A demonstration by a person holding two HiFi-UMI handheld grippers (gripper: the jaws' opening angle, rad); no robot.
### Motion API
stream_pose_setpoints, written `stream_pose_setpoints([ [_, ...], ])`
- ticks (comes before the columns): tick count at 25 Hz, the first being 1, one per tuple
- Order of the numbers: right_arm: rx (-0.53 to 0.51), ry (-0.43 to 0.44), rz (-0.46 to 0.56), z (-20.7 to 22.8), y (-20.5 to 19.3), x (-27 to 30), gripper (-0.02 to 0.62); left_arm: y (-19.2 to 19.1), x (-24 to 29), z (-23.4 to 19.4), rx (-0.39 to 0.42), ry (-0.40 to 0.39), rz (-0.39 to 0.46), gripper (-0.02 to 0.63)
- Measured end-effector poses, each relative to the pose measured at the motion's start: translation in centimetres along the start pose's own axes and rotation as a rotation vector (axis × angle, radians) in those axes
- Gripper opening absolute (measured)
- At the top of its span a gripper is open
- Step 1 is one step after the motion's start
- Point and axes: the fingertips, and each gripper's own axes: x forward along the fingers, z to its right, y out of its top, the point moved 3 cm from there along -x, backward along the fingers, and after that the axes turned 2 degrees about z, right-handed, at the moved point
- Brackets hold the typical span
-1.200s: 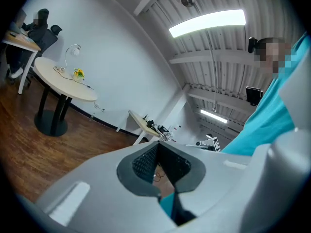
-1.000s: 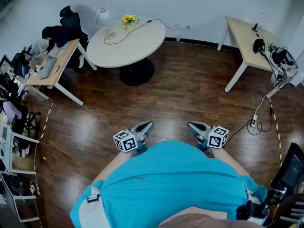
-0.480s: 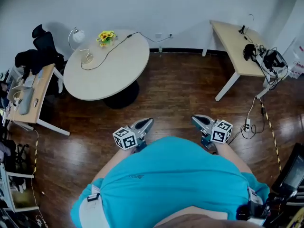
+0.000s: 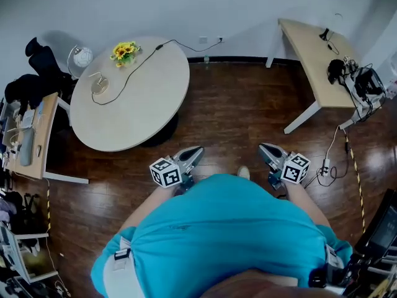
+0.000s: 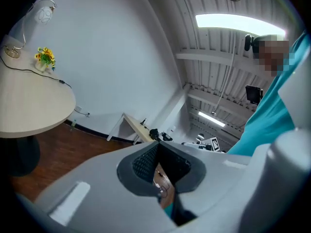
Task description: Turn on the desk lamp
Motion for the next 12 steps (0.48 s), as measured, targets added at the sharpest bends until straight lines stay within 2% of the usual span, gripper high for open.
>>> stream_pose_setpoints([
  [3,-0.015,0.056,-0.015,6.3,4.0,1.1,0.002,2.0,5.0,-2.7,0.019,0.075,0.022,0.020],
  [6,-0.025,0.105,-0.057,12.3,8.3,3.2,0.002,4.7,10.2,-5.3,0.005,0.175,0.086,0.020],
  [10,-0.082,0.214,-0.140,16.8,13.6,6.7,0.002,7.6,15.2,-7.8,0.003,0.250,0.135,0.020],
  [12,-0.104,0.244,-0.167,20.5,16.8,9.3,0.002,9.3,17.9,-10.1,-0.004,0.302,0.153,0.020],
])
